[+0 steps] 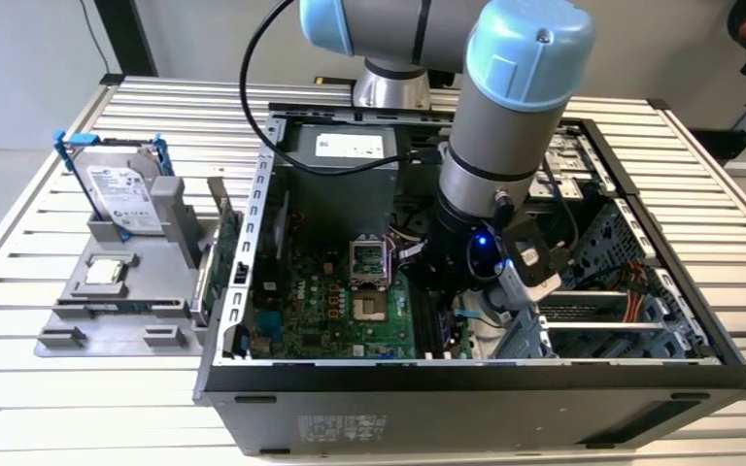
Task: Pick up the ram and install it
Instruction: 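Insert the ram into the slot, then press down the ram until it locks into place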
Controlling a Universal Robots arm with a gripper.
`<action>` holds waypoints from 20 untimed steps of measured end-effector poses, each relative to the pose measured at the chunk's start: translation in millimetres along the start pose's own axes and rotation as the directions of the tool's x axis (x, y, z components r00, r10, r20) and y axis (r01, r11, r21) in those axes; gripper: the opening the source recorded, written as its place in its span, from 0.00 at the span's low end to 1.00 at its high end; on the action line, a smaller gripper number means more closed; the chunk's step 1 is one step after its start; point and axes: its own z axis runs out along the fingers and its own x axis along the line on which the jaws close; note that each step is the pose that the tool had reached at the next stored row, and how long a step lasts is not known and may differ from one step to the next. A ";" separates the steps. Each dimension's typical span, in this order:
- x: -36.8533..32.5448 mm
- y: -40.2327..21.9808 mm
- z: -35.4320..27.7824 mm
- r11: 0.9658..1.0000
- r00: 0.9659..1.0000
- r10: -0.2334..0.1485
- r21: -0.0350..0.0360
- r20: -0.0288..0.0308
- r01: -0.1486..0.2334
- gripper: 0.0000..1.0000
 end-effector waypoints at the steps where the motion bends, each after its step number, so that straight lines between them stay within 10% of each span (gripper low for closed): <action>1: 0.0 0.0 0.0 1.000 1.000 0.000 0.000 0.000 0.000 0.00; 2: 0.0 0.1 0.1 1.000 1.000 0.000 -0.001 0.000 0.000 0.00; 3: 0.0 0.2 0.2 1.000 1.000 0.000 -0.001 0.000 0.000 1.00; 8: 0.3 -0.1 -2.4 1.000 1.000 0.004 0.000 -0.001 -0.004 1.00; 17: 0.0 -1.4 -43.0 1.000 1.000 0.007 0.000 -0.001 -0.007 1.00; 20: -0.1 -1.5 -46.7 1.000 1.000 0.005 0.000 -0.001 -0.005 1.00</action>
